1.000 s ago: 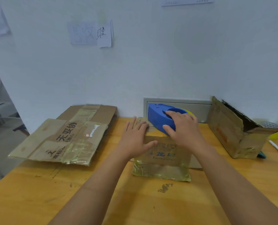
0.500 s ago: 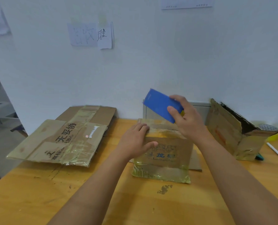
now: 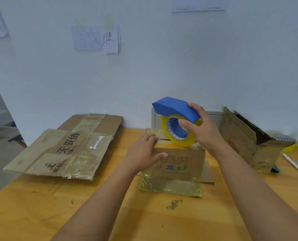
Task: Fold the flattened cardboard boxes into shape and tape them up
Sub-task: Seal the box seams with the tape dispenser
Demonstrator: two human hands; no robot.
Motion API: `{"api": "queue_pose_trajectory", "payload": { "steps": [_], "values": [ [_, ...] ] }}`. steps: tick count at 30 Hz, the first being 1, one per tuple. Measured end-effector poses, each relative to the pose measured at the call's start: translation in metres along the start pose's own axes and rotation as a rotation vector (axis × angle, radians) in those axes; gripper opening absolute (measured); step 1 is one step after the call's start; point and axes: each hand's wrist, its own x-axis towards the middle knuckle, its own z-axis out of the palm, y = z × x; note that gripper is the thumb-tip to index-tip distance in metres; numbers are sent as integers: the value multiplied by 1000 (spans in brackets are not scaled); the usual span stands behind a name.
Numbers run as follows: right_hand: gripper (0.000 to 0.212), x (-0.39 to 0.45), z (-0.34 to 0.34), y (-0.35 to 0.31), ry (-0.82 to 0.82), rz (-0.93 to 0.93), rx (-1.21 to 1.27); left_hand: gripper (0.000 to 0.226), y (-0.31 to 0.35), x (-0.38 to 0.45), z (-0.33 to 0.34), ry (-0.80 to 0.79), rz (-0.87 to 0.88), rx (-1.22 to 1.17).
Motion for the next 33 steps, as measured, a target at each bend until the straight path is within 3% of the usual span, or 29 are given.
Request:
{"api": "queue_pose_trajectory", "payload": {
  "steps": [13, 18, 21, 24, 29, 33],
  "values": [
    [43, 5, 7, -6, 7, -36, 34, 81, 5, 0, -3, 3, -22, -32],
    [35, 4, 8, -2, 42, -8, 67, 83, 0, -1, -6, -69, -34, -133],
    [32, 5, 6, 3, 75, 17, 119, 69, -2, -3, -13, -102, -114, -407],
    [31, 5, 4, 8, 90, 15, 179, 39, -1, -1, -19, -26, -275, -720],
    [28, 5, 2, 11, 84, -5, 201, 61, 5, 19, -39, -18, -605, -1077],
    [27, 8, 2, 12, 79, -13, 195, 62, 5, 36, -53, -74, -700, -1235]
  ]
}}
